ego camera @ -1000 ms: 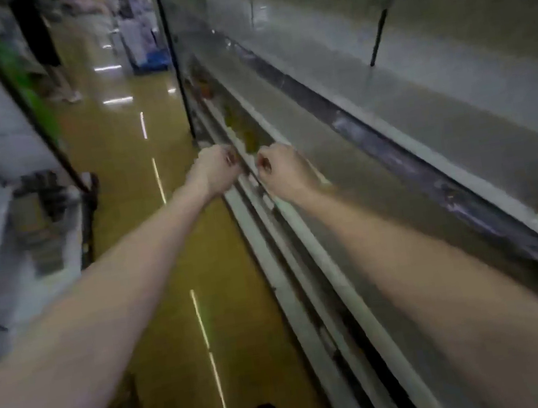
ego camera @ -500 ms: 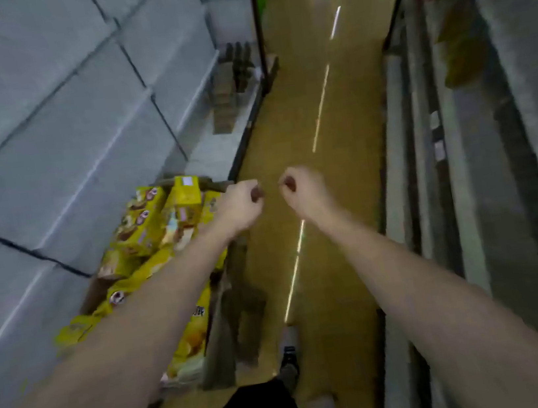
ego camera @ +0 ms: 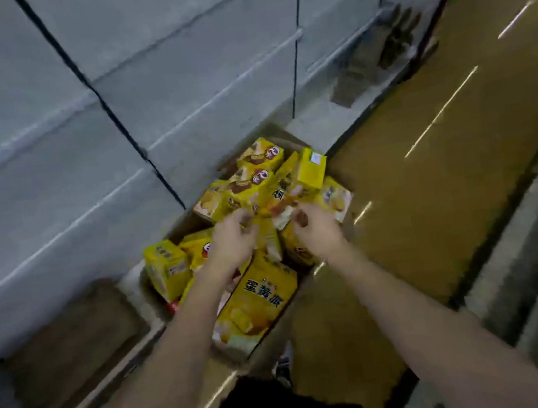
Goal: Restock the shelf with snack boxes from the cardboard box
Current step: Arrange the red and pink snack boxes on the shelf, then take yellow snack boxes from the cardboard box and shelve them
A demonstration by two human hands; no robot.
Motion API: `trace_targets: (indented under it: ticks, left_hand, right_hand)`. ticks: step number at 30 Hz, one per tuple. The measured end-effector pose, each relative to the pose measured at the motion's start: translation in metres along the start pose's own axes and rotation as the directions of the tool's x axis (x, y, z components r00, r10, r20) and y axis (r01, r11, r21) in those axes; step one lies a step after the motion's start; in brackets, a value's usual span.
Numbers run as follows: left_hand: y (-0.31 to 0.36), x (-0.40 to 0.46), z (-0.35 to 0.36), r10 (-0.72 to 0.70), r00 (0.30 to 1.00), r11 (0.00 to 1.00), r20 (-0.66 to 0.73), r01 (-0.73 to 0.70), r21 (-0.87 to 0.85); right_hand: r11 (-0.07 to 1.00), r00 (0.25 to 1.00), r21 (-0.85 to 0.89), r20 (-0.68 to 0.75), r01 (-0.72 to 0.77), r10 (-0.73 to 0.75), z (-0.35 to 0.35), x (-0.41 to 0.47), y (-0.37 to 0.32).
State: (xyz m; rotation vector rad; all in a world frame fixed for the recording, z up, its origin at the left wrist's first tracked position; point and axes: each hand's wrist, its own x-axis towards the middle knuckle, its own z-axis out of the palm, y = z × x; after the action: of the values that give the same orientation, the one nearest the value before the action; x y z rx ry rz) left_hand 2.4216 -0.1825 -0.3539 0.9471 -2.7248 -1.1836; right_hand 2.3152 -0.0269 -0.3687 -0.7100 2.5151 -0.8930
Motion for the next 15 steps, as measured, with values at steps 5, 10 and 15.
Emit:
trace_targets:
  ticks: [5, 10, 15]
  left_hand:
    - [-0.024, 0.005, -0.007, -0.148, 0.985, 0.986, -0.092, 0.14, -0.087]
    - [-0.043, 0.002, -0.02, -0.282, 0.927, 0.951, -0.246, 0.237, -0.198]
    - [-0.036, -0.014, -0.026, -0.48, 0.762, 0.877, -0.434, 0.408, -0.254]
  right_hand:
    - [0.994, 0.974, -0.058, 0.212, 0.093, -0.079, 0.022, 0.031, -0.021]
    - [0.935, 0.862, -0.017, 0.392, 0.355, -0.32, 0.047, 0.058, -0.045]
    - [0.821, 0.656, 0.066, 0.567, 0.567, -0.498, 0.071, 0.088, -0.065]
